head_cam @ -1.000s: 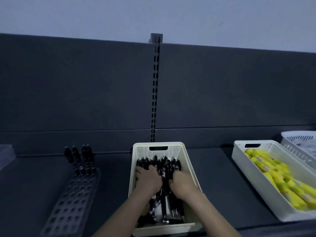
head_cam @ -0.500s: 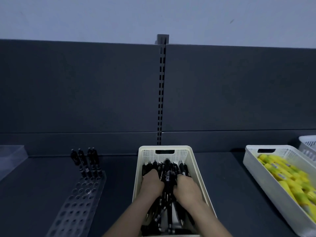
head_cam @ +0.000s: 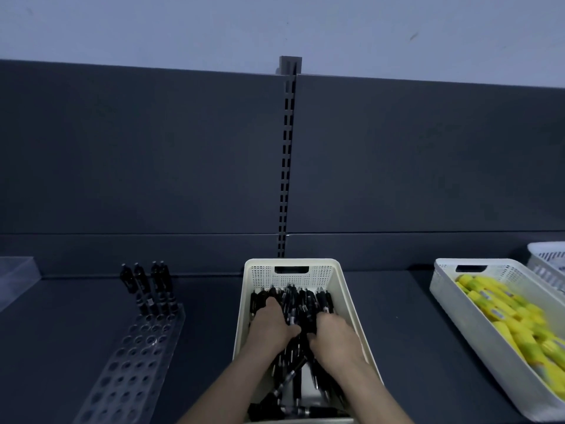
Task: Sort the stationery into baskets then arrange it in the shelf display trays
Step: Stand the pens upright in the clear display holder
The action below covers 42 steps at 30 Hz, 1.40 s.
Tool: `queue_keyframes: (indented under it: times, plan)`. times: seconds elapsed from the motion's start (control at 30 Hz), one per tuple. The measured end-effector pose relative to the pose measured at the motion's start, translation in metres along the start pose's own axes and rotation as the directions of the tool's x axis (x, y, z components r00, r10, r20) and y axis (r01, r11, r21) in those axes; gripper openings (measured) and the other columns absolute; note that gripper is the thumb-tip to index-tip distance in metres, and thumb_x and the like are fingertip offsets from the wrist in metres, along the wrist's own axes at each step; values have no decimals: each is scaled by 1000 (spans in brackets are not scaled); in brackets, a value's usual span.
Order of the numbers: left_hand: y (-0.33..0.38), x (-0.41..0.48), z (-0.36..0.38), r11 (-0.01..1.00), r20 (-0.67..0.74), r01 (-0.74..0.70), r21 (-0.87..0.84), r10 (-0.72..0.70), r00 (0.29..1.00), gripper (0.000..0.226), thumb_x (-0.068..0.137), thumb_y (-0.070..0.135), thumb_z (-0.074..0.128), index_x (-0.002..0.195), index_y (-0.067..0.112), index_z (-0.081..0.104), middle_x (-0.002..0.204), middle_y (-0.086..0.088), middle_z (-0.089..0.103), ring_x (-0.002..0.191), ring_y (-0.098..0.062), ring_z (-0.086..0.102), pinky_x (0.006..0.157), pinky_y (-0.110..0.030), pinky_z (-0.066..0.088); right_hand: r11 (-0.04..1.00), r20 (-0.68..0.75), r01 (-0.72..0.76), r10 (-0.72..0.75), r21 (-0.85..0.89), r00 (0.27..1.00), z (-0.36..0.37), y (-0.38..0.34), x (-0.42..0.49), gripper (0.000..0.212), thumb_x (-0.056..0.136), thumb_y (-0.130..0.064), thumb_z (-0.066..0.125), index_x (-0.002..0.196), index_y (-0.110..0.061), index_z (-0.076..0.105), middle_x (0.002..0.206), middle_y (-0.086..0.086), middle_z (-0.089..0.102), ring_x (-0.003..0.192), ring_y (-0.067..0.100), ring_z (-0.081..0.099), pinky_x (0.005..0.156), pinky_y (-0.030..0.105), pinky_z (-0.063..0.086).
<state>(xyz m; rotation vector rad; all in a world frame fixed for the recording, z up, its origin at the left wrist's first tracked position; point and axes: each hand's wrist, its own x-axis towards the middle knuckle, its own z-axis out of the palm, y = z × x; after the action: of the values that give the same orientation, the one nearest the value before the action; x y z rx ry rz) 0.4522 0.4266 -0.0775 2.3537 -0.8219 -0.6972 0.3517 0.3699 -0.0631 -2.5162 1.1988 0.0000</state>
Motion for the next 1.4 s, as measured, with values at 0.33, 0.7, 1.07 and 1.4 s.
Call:
queue_keyframes:
  times: [0.33, 0.7, 1.07, 1.4]
  plan:
    - [-1, -1, -4, 991, 83, 47, -128, -37, 996, 27, 84, 21, 65, 67, 20, 45, 69, 7, 51, 78, -15, 55, 68, -24, 43, 922, -262, 115, -16, 369, 965, -12, 11, -4, 10, 92, -18, 53, 87, -10, 51, 76, 2, 57, 70, 18, 56, 55, 22, 35]
    - [3, -11, -12, 964, 79, -33, 266, 12, 997, 17, 91, 6, 42, 76, 12, 47, 81, -2, 54, 81, -19, 54, 60, -22, 41, 782, -224, 137, 3, 607, 975, -25, 30, -8, 8, 89, -13, 58, 93, -7, 61, 88, 3, 67, 82, 16, 61, 61, 11, 42]
    - [26, -44, -40, 749, -76, -220, -625, 222, 972, 6, 95, 6, 47, 93, 11, 49, 54, 0, 44, 43, -11, 41, 44, -24, 39, 459, -192, 205, -76, 864, 978, -64, 32, -16, 17, 89, -6, 57, 74, -2, 49, 56, 2, 33, 47, 13, 32, 44, 24, 29]
    - [3, -100, -75, 705, -75, -223, -673, 235, 969, 21, 76, -2, 71, 71, 13, 58, 57, 11, 61, 51, 1, 57, 53, -11, 44, 307, -110, 198, -282, 931, 953, -52, -33, -24, 31, 89, -8, 57, 65, -12, 38, 59, 9, 33, 41, 11, 32, 39, 19, 27]
